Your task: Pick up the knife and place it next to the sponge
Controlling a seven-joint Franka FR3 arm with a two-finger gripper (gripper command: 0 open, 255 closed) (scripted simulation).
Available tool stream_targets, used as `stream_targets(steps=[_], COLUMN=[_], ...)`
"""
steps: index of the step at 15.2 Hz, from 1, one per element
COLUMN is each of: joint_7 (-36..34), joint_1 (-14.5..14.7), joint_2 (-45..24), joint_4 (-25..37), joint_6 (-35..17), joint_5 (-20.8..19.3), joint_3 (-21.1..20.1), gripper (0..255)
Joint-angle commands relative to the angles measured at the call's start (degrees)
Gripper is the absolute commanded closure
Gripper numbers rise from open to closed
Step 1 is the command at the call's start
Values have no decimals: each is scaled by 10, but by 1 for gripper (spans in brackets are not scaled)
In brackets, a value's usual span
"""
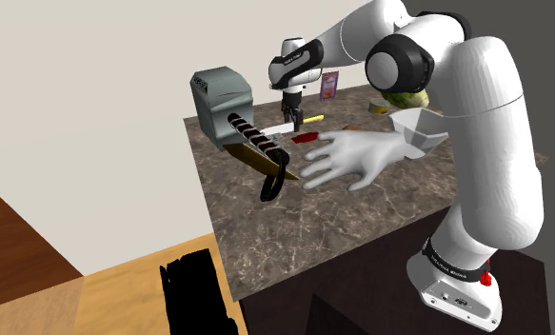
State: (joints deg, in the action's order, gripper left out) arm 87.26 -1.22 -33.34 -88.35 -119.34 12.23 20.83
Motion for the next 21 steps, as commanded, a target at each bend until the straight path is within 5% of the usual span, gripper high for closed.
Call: stream_targets(steps=[1, 10, 21], joint_7=[0, 0, -8], joint_1=[0, 0, 2], joint_2=[0, 0, 30], joint_4=[0, 0, 39], joint_6=[0, 0, 68], joint_5=[0, 0, -13], joint_3=[0, 0, 8], gripper=[255, 255, 255])
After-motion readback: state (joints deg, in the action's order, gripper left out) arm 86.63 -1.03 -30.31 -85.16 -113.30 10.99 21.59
